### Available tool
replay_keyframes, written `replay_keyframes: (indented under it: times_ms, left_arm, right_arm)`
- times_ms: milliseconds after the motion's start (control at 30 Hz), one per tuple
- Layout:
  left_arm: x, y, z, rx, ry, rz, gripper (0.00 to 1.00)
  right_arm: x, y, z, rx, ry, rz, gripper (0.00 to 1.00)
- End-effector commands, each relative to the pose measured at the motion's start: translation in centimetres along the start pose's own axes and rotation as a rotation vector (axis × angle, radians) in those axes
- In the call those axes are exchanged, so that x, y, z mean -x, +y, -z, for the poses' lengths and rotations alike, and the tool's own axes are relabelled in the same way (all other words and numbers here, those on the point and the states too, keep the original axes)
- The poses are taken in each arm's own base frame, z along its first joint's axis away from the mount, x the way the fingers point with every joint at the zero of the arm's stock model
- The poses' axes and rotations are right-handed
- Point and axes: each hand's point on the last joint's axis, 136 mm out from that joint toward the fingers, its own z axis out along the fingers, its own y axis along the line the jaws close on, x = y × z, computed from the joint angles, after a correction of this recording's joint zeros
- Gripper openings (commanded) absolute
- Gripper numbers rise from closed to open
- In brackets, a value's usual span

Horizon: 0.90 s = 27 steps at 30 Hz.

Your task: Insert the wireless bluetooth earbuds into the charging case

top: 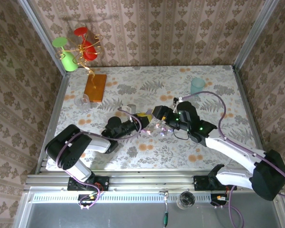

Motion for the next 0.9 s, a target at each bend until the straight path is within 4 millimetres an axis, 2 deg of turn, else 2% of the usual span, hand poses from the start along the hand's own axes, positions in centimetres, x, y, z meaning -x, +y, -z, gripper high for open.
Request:
replay_keyframes:
  times_ms: [0,100,200,300,533,633,767,867]
  left_arm:
    - [1.4,-2.2,1.0,-0.143,0.039,0.113,0.20]
    - [1.8,-3.1,1.5,-0.243,0.129,0.209,0.18]
    - [1.8,-4.4,1.8,-0.315,0.193,0.247,0.16]
    - [1.8,-5.7,2.0,-0.373,0.242,0.260,0.16]
    - [2.0,-7.2,1.3,-0.444,0.343,0.356,0.13]
    - [1.8,-8.5,0.9,-0.485,0.375,0.344,0.09]
    - [1.4,-10.5,0.8,-0.549,0.411,0.301,0.10]
    - [1.4,-11.0,0.8,-0.566,0.416,0.287,0.12]
  right_arm:
    - [0.6,0.9,2.1,0.059,0.001,0.251,0.81]
    - [0.9,1.2,3.8,0.106,0.030,0.368,0.80]
    - [1.1,1.8,5.2,0.201,0.071,0.367,0.78]
    - [0.2,2.8,5.7,0.299,0.138,0.359,0.77]
    - [-1.0,3.7,4.5,0.428,0.216,0.321,0.73]
    - [-1.2,3.5,3.6,0.441,0.235,0.295,0.70]
    - [-1.4,3.2,2.8,0.456,0.260,0.288,0.69]
    - [-1.5,3.4,2.5,0.478,0.270,0.280,0.64]
